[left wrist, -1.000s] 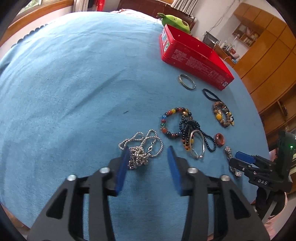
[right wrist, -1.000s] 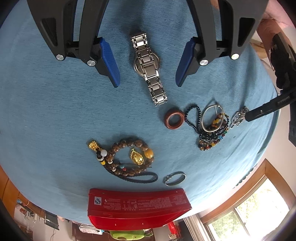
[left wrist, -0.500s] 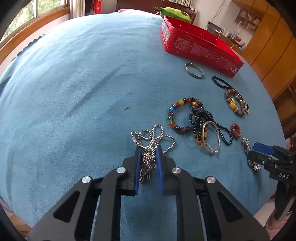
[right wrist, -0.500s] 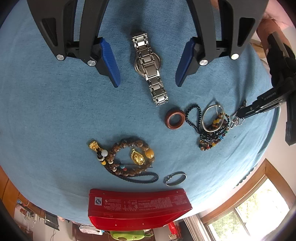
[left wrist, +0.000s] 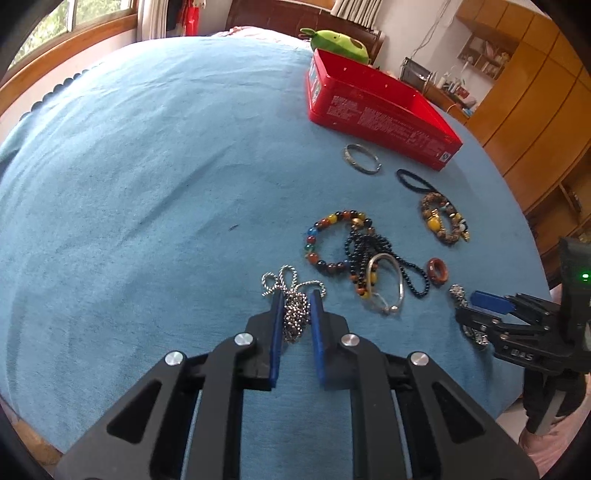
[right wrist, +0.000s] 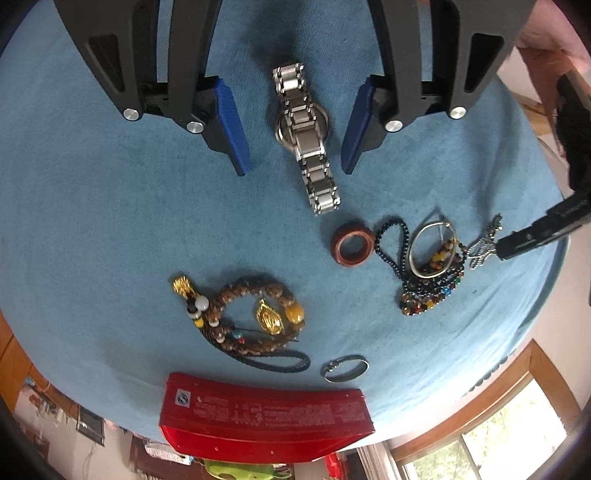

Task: Organize jewelry
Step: 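Grasp the silver link watch with the right tool while the left tool holds the chain, then carry chain and watch over the red box while the left tool releases the chain inside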

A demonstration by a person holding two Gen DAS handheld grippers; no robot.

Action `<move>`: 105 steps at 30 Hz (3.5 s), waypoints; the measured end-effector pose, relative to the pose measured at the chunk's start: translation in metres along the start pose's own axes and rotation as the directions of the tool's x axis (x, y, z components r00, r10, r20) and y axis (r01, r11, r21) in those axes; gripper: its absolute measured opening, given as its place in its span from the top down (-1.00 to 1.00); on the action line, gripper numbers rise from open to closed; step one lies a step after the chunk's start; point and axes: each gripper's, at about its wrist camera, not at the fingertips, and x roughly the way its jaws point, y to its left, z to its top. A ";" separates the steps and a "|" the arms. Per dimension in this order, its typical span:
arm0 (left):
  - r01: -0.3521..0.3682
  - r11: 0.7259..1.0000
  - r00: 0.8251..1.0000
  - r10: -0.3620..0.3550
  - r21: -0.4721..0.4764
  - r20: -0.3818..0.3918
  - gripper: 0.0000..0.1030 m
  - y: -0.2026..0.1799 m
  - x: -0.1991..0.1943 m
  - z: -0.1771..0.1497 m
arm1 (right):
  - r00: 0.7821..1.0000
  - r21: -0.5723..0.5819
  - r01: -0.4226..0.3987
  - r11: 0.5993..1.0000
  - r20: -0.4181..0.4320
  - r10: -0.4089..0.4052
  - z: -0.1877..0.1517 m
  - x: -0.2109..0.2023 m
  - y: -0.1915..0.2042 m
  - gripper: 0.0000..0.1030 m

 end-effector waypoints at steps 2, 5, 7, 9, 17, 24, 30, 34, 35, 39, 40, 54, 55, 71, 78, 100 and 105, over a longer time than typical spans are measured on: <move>0.004 1.000 1.000 -0.004 0.001 0.008 0.76 -0.001 -0.003 0.000 | 1.000 -0.042 0.015 0.999 0.013 -0.015 0.002 0.001 0.006 0.21; 0.014 1.000 1.000 -0.014 0.002 0.020 0.76 -0.002 -0.009 0.001 | 1.000 -0.070 0.012 0.997 0.024 -0.011 0.005 0.002 0.010 0.36; 0.019 1.000 0.999 -0.019 0.000 0.026 0.76 -0.003 -0.012 0.002 | 1.000 -0.077 -0.017 0.997 0.025 0.019 0.007 0.003 0.011 0.70; 0.024 1.000 0.999 -0.024 -0.003 0.029 0.76 -0.003 -0.014 0.003 | 0.999 -0.071 -0.023 0.997 0.026 0.025 0.007 0.002 0.010 0.70; 0.060 0.998 0.994 -0.059 -0.003 0.090 0.76 -0.004 -0.041 0.008 | 0.988 0.022 -0.115 0.993 0.111 0.112 0.004 -0.034 -0.010 0.70; 0.088 0.996 0.983 -0.092 0.029 0.160 0.76 -0.016 -0.069 0.015 | 0.972 0.035 -0.177 0.984 0.160 0.169 0.011 -0.059 -0.015 0.71; 0.080 0.996 0.978 -0.088 0.050 0.191 0.76 -0.020 -0.081 0.019 | 0.968 0.035 -0.186 0.982 0.180 0.177 0.016 -0.065 -0.016 0.71; 0.056 0.998 0.991 -0.060 0.035 0.118 0.76 -0.010 -0.060 0.014 | 0.971 0.042 -0.189 0.981 0.157 0.180 0.013 -0.056 -0.017 0.71; 0.045 0.999 0.995 -0.047 0.025 0.088 0.76 -0.004 -0.049 0.011 | 0.972 0.044 -0.189 0.981 0.153 0.180 0.013 -0.055 -0.017 0.71; 0.022 1.000 1.000 -0.022 0.007 0.016 0.76 0.005 -0.022 0.005 | 0.973 0.049 -0.188 0.981 0.145 0.179 0.014 -0.050 -0.017 0.71; 0.019 1.000 1.000 -0.019 0.006 0.006 0.76 0.007 -0.017 0.004 | 0.973 0.049 -0.188 0.981 0.144 0.180 0.014 -0.049 -0.017 0.71; -0.039 0.994 0.997 0.045 0.104 -0.061 0.44 -0.003 0.015 -0.007 | 0.976 0.059 -0.187 0.981 0.125 0.178 0.014 -0.041 -0.018 0.71; -0.032 0.994 0.997 0.039 0.109 -0.063 0.38 -0.005 0.015 -0.007 | 0.976 0.059 -0.186 0.981 0.124 0.178 0.013 -0.041 -0.018 0.71; -0.105 0.978 0.993 0.113 0.181 -0.031 0.78 -0.015 0.018 -0.014 | 0.976 0.063 -0.185 0.981 0.124 0.177 0.015 -0.041 -0.017 0.70; -0.056 0.991 0.998 0.052 0.124 0.034 0.80 -0.009 -0.003 -0.003 | 0.969 0.074 -0.207 0.975 0.150 0.195 0.022 -0.050 -0.022 0.70; 0.009 0.984 0.945 -0.067 0.178 0.320 0.80 -0.066 -0.091 0.144 | 0.933 0.064 -0.226 0.972 0.300 0.197 0.131 -0.114 -0.056 0.71; 0.030 0.982 0.944 -0.090 0.188 0.318 0.80 -0.089 -0.072 0.198 | 0.935 0.087 -0.221 0.971 0.303 0.185 0.179 -0.110 -0.074 0.71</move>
